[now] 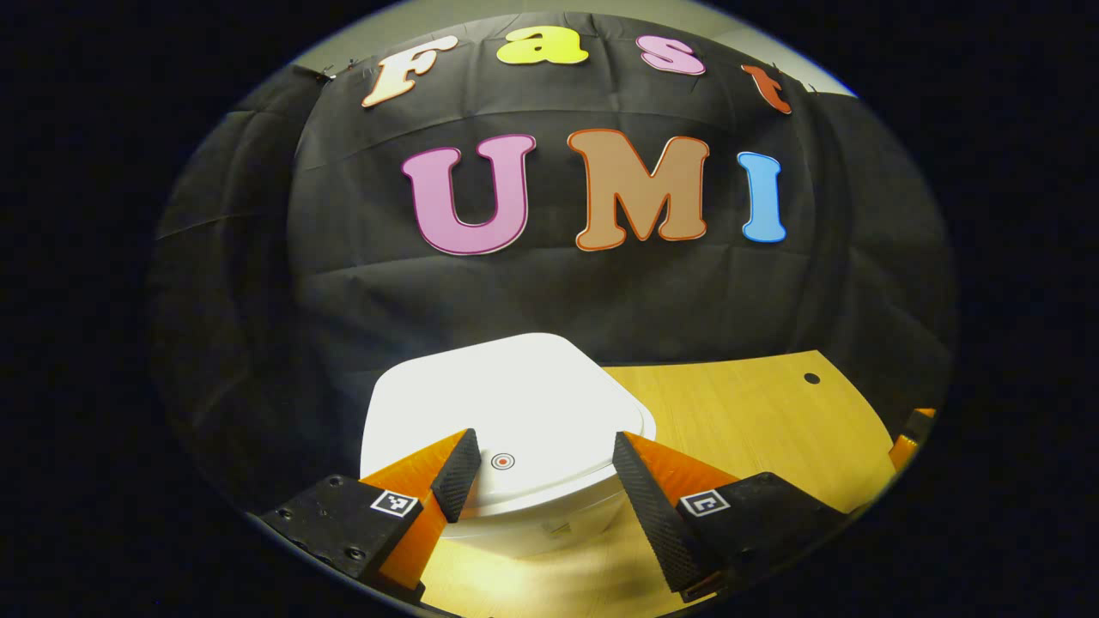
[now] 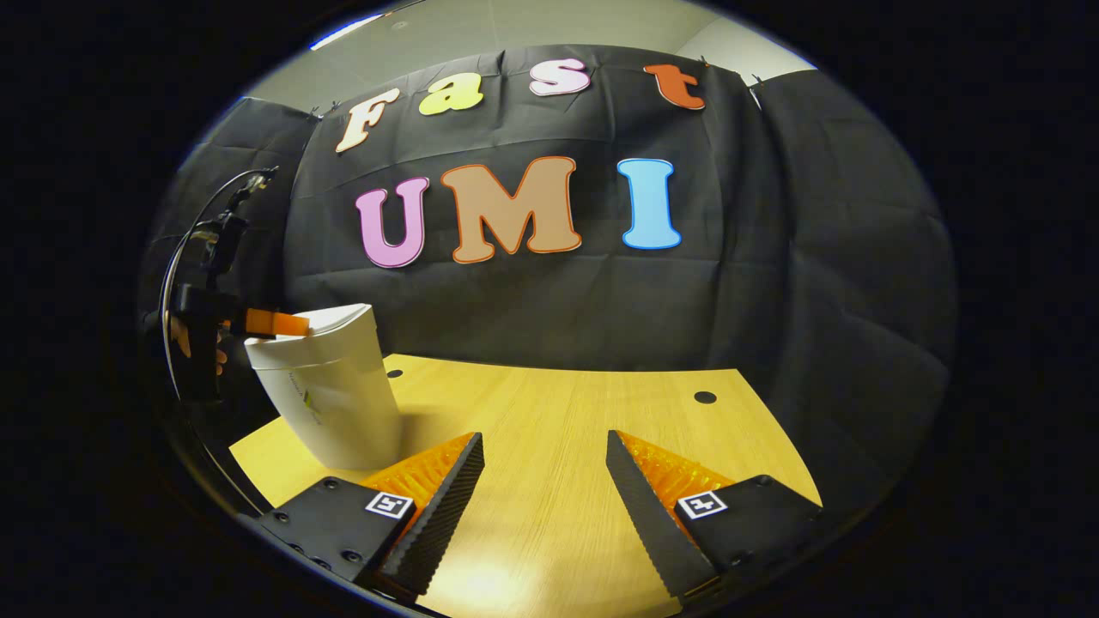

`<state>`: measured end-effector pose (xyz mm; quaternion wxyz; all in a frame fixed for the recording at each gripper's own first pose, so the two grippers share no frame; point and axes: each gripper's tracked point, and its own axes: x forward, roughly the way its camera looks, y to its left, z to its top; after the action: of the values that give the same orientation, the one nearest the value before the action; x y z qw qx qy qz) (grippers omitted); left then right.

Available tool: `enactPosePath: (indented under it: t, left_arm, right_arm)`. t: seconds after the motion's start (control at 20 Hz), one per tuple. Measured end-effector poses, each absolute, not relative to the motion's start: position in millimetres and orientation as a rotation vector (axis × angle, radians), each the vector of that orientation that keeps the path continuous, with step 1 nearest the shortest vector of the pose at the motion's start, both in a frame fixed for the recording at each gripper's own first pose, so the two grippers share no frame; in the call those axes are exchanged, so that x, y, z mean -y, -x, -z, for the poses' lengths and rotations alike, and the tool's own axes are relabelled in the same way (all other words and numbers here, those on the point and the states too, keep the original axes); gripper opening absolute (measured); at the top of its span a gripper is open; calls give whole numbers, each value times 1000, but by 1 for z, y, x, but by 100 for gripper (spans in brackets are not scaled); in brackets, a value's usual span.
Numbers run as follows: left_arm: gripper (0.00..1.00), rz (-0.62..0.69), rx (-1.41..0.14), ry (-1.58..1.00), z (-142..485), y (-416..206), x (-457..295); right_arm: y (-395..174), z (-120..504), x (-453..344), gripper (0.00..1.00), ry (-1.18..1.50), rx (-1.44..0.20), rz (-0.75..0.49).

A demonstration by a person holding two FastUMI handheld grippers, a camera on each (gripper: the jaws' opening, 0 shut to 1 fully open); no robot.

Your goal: Press the lid of the desktop garbage bin to open it, pick up the crumpled paper on the desktop and throw it into the bin, then pick up the pop can on the desktop and drop it into the bin, and finally close the garbage bin lid.

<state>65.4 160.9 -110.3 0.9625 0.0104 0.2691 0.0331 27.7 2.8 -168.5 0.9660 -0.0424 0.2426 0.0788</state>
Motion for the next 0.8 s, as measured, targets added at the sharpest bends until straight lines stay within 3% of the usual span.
enactPosePath:
  t: [0.3,0.6,0.8]
  left_arm:
    - [93,-34,-513,159,98,-73,-161]
    - [92,-72,-577,43,113,-82,-169]
    - [92,-68,-528,33,106,-85,-170]
  right_arm:
    - [-26,168,-6,96,89,-483,-162]
    - [-24,175,8,99,49,-504,-122]
    - [-21,173,9,96,68,-487,-118]
